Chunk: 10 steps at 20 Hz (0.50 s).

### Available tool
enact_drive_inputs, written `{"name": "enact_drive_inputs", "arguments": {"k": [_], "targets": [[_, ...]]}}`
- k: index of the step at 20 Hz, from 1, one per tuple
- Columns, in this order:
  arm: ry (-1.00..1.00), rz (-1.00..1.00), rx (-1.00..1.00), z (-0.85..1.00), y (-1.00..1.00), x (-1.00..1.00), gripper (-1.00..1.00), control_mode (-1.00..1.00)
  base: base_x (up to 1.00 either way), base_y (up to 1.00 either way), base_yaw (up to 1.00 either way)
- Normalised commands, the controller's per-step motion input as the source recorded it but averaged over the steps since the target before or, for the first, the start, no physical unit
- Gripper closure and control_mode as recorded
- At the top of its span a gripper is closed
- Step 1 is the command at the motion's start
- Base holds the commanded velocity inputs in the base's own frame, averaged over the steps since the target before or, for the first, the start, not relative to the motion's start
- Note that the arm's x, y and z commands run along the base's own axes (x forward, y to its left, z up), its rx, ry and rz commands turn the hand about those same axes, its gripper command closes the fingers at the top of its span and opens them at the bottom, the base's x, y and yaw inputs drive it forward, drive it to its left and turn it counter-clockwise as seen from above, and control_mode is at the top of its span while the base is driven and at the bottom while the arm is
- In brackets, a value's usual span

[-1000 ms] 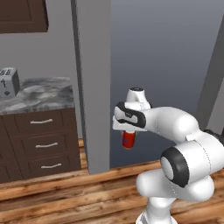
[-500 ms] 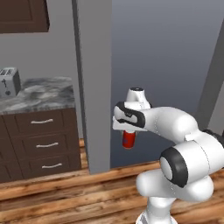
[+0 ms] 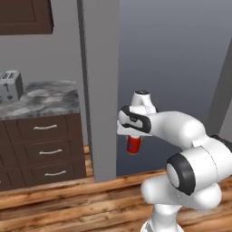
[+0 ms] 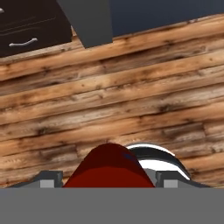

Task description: Four empty soda cans are scattered around the kitchen. Gather all the cans and cluster them next to the stove for recycling.

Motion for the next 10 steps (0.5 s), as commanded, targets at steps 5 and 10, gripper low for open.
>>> {"name": "enact_drive_inputs", "arguments": {"k": [5, 10], "targets": [[0.00, 0.00, 0.00, 0.00, 0.00, 0.00, 1.00, 1.00, 0.86, -0.36, 0.04], [0.00, 0.00, 0.00, 0.00, 0.00, 0.00, 1.00, 1.00, -0.21, 0.78, -0.01]]}}
